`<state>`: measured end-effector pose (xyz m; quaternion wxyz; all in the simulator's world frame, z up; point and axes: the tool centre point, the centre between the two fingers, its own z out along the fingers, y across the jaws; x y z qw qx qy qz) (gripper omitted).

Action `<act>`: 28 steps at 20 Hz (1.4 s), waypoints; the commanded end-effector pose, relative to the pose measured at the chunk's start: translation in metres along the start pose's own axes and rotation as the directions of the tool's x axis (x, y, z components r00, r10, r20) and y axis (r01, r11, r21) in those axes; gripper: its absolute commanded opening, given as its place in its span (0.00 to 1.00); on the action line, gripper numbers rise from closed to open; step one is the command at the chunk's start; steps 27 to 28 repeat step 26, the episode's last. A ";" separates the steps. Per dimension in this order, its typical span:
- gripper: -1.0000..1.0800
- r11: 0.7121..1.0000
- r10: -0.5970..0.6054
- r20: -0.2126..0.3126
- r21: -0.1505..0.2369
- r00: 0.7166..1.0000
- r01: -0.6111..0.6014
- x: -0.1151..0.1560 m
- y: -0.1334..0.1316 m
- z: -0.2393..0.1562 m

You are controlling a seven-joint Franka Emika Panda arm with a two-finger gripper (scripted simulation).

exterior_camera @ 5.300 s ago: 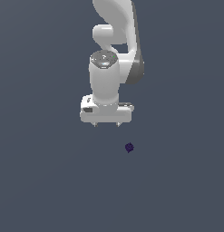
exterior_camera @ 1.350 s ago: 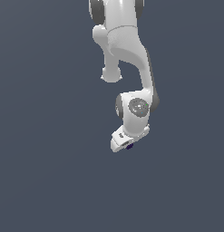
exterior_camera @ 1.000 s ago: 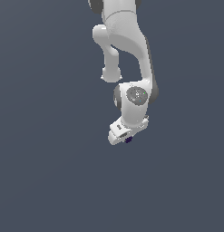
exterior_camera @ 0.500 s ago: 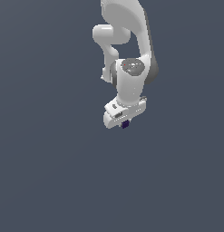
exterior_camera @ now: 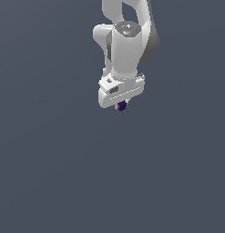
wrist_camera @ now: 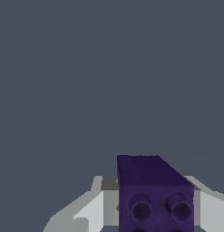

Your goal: Pick up the object and move it to a goal position.

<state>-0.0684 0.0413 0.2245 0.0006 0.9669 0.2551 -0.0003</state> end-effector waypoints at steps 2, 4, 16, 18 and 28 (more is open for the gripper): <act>0.00 1.000 0.000 -0.001 0.001 1.000 0.000 -0.018 -0.002 -0.030; 0.00 1.000 0.000 -0.001 0.001 1.000 0.000 -0.028 -0.003 -0.047; 0.00 1.000 -0.001 -0.002 0.003 1.000 0.001 -0.078 -0.006 -0.134; 0.00 1.000 0.000 -0.002 0.002 1.000 0.000 -0.083 -0.006 -0.143; 0.00 1.000 0.000 -0.001 0.002 1.000 0.000 -0.091 -0.005 -0.159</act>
